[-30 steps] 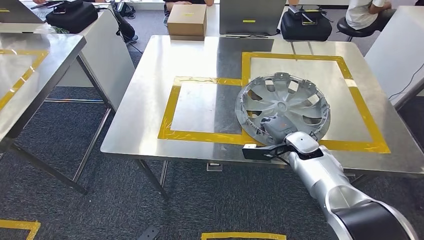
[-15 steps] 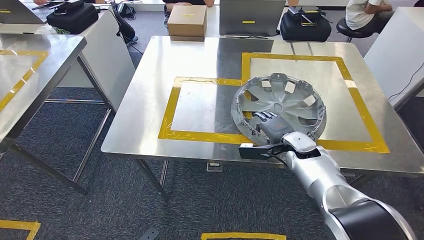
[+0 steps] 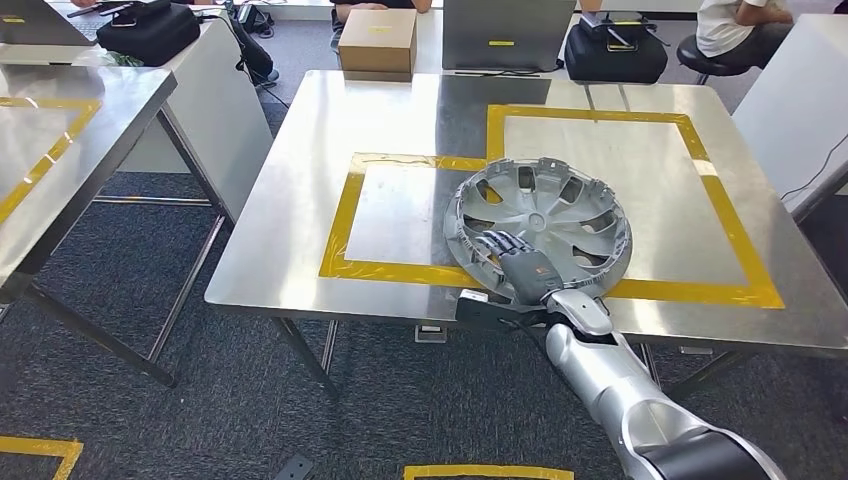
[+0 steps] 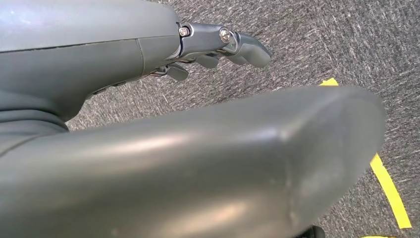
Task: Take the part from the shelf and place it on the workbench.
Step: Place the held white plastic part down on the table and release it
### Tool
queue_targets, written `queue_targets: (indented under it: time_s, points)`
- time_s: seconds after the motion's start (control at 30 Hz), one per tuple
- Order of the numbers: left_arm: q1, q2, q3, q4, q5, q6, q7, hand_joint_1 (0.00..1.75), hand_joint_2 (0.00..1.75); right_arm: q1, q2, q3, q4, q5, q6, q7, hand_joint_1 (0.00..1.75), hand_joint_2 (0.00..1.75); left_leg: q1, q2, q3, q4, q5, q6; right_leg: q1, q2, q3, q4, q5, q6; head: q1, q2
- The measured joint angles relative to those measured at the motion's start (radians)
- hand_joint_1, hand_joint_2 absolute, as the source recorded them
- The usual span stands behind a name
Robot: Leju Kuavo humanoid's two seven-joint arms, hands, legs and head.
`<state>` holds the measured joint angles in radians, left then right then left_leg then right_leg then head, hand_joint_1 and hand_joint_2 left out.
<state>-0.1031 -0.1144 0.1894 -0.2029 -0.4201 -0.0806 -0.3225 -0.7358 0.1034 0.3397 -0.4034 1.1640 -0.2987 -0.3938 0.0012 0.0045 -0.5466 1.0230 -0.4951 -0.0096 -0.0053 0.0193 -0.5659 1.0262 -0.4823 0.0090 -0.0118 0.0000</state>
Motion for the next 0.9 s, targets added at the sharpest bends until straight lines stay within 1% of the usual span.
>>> queue_targets:
  time_s: [0.1, 0.17, 0.3, 0.4, 0.47, 0.53, 0.7, 0.8, 0.83, 0.9]
  points:
    - [0.0, 0.0, 0.0, 0.0, -0.008, -0.001, -0.003, 0.0, 0.0, 0.0, -0.007, 0.0, -0.001, -0.015, -0.01, 0.042, 0.0, 1.75, 0.0, 0.0, 0.0, 0.001, 0.0, 0.0, 0.0, 0.0, 0.0, 0.0, 0.0, 0.0, 0.0, 0.0]
    - [0.0, 0.0, 0.0, 0.0, -0.012, -0.003, -0.003, 0.0, 0.0, -0.003, -0.024, 0.0, -0.001, -0.021, -0.014, 0.075, 0.0, 1.75, -0.001, -0.001, 0.0, 0.001, 0.0, 0.0, 0.0, -0.001, 0.0, 0.0, 0.0, 0.0, 0.0, 0.0]
    - [0.0, 0.003, 0.0, 0.0, -0.02, -0.008, 0.0, 0.0, 0.0, -0.013, -0.082, 0.0, 0.0, -0.014, -0.009, 0.14, 0.0, 1.75, -0.001, -0.004, -0.001, 0.002, 0.0, 0.001, 0.0, -0.003, 0.001, -0.001, 0.0, 0.001, 0.0, 0.0]
    - [0.0, 0.008, 0.003, 0.0, -0.021, -0.009, 0.0, 0.0, 0.0, -0.019, -0.132, -0.003, 0.003, -0.023, -0.014, 0.154, 0.0, 1.75, -0.002, -0.006, -0.003, 0.003, 0.001, 0.001, 0.0, -0.005, 0.001, -0.001, 0.001, 0.001, 0.0, 0.0]
    - [0.001, 0.012, 0.007, 0.001, -0.021, -0.009, 0.0, 0.0, 0.0, -0.02, -0.159, -0.012, 0.004, -0.049, -0.03, 0.133, 0.0, 1.75, -0.002, -0.006, -0.003, 0.003, 0.001, 0.002, 0.0, -0.004, 0.0, -0.001, 0.001, 0.002, 0.0, 0.0]
    - [0.001, 0.015, 0.011, 0.001, -0.021, -0.007, -0.002, 0.0, 0.0, -0.019, -0.174, -0.027, 0.002, -0.087, -0.059, 0.091, 0.0, 1.75, -0.002, -0.005, -0.003, 0.003, 0.001, 0.002, -0.001, -0.003, 0.0, -0.001, 0.001, 0.002, 0.0, 0.0]
    - [0.004, 0.016, 0.024, 0.001, -0.021, 0.0, -0.015, 0.0, 0.0, 0.018, -0.176, -0.076, -0.054, -0.224, -0.18, -0.091, 0.0, 1.75, -0.001, -0.005, -0.003, 0.003, 0.001, 0.001, -0.001, -0.004, 0.0, -0.001, 0.001, 0.002, 0.0, 0.0]
    - [0.006, 0.016, 0.029, 0.001, -0.023, 0.007, -0.019, 0.0, 0.0, 0.084, -0.16, -0.087, -0.166, -0.315, -0.237, -0.171, 0.0, 1.75, 0.001, -0.006, -0.003, 0.002, 0.001, 0.001, 0.0, -0.005, 0.0, -0.001, 0.001, 0.001, 0.0, 0.0]
    - [0.007, 0.016, 0.032, 0.001, -0.023, 0.008, -0.02, 0.0, 0.0, 0.119, -0.153, -0.085, -0.227, -0.346, -0.25, -0.186, 0.0, 1.75, 0.001, -0.006, -0.003, 0.002, 0.001, 0.001, 0.001, -0.005, 0.0, -0.001, 0.0, 0.001, 0.0, 0.0]
    - [0.01, 0.016, 0.04, 0.001, -0.023, 0.009, -0.021, 0.0, 0.0, 0.19, -0.136, -0.071, -0.365, -0.38, -0.252, -0.182, 0.0, 1.75, 0.001, -0.006, -0.003, 0.002, 0.001, 0.001, 0.001, -0.004, 0.0, -0.001, 0.0, 0.0, 0.0, 0.0]
